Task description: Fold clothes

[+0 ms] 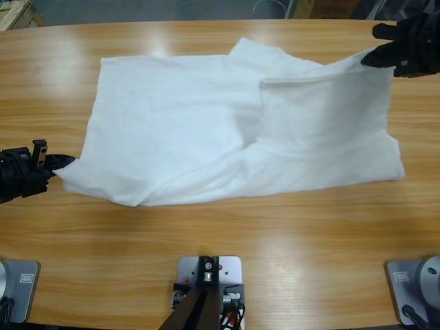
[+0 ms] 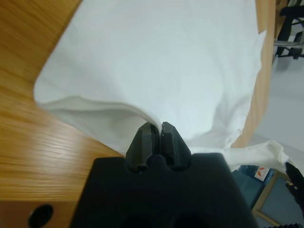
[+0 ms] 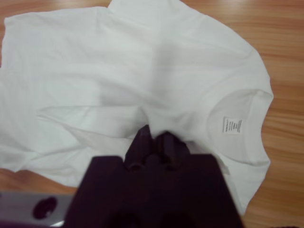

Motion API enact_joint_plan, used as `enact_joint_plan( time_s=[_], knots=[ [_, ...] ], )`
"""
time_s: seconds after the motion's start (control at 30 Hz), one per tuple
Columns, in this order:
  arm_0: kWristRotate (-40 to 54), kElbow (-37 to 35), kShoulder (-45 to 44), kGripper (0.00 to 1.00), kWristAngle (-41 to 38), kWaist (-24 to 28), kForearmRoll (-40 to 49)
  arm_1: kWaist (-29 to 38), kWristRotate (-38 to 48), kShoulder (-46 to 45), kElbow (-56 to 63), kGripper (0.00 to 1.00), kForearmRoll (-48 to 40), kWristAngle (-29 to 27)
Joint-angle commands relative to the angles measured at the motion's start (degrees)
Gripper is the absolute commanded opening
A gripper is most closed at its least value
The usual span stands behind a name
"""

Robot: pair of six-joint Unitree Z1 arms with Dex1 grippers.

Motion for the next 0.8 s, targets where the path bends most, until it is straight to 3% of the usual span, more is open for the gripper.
enact_joint_plan(
  time_s=[0.03, 0.33, 0.7, 0.8],
  knots=[
    [0.99, 3.16, 2.3, 0.0, -1.49, 6.75, -1.87, -1.26, -1.22, 4.23, 0.25, 0.0, -0.3, 0.54],
    [2.78, 2.81, 11.62, 0.0, -4.57, 8.56, -11.54, -1.34, -1.34, 4.53, 0.74, 0.0, -0.23, 0.39],
    [7.46, 4.92, 10.18, 0.0, -8.14, 16.63, -11.51, -3.81, -2.03, 5.53, 0.48, 0.0, -0.84, 0.39],
    [9.95, 4.57, 11.2, 0.0, -8.15, 18.85, -15.48, -3.9, -2.03, 5.92, 0.46, 0.0, -1.02, 0.39]
  ],
)
